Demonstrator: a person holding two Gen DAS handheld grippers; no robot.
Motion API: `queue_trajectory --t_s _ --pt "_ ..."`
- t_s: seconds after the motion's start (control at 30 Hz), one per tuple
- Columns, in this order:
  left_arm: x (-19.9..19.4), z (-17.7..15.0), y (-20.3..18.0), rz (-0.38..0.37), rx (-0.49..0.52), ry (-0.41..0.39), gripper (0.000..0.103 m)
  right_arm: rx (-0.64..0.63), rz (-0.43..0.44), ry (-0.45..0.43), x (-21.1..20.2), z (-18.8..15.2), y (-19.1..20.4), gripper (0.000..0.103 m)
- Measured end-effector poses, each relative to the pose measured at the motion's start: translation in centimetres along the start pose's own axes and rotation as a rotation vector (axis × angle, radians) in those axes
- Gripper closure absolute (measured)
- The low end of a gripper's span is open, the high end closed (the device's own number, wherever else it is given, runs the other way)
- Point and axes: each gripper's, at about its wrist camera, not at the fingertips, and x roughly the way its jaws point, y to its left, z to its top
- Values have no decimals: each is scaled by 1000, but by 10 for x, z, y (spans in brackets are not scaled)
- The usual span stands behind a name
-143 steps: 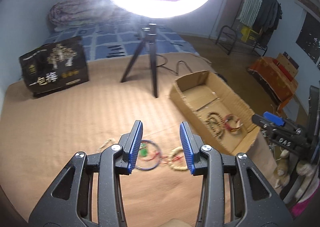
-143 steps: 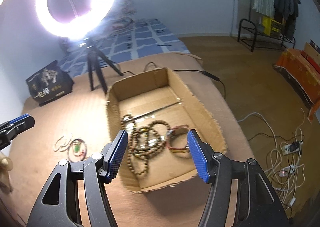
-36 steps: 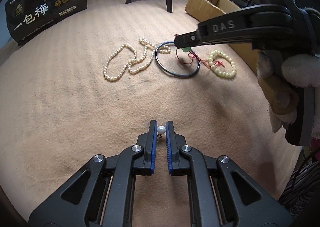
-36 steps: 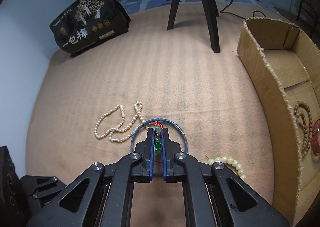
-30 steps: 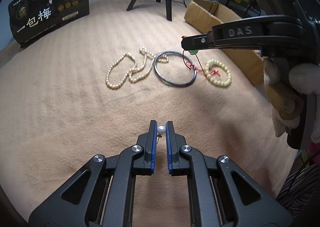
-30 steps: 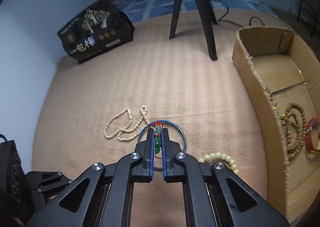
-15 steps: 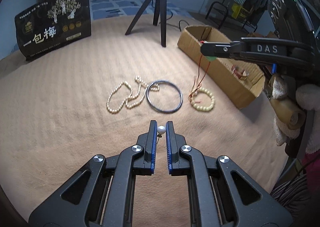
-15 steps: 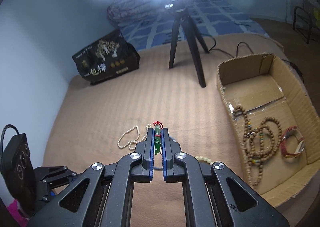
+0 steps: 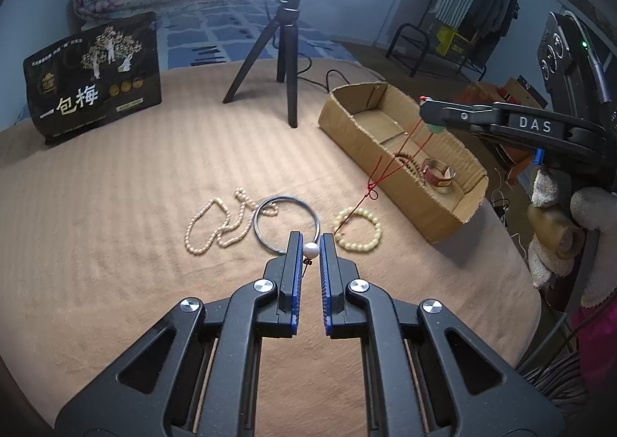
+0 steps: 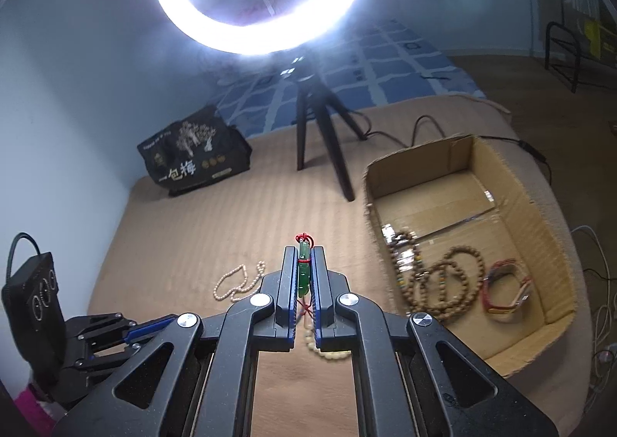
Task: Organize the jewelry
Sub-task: 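Carry the pearl and the jade bangle into the box and open both grippers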
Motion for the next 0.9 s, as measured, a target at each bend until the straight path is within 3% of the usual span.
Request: queue_trajectory --t_s 0.53,0.9 --pt "4 35 -35 -26 25 -71 96 21 -80 -84 -46 4 -47 98" --pt "35 69 -73 -90 31 -97 96 37 -134 -74 -53 -1 -82 98"
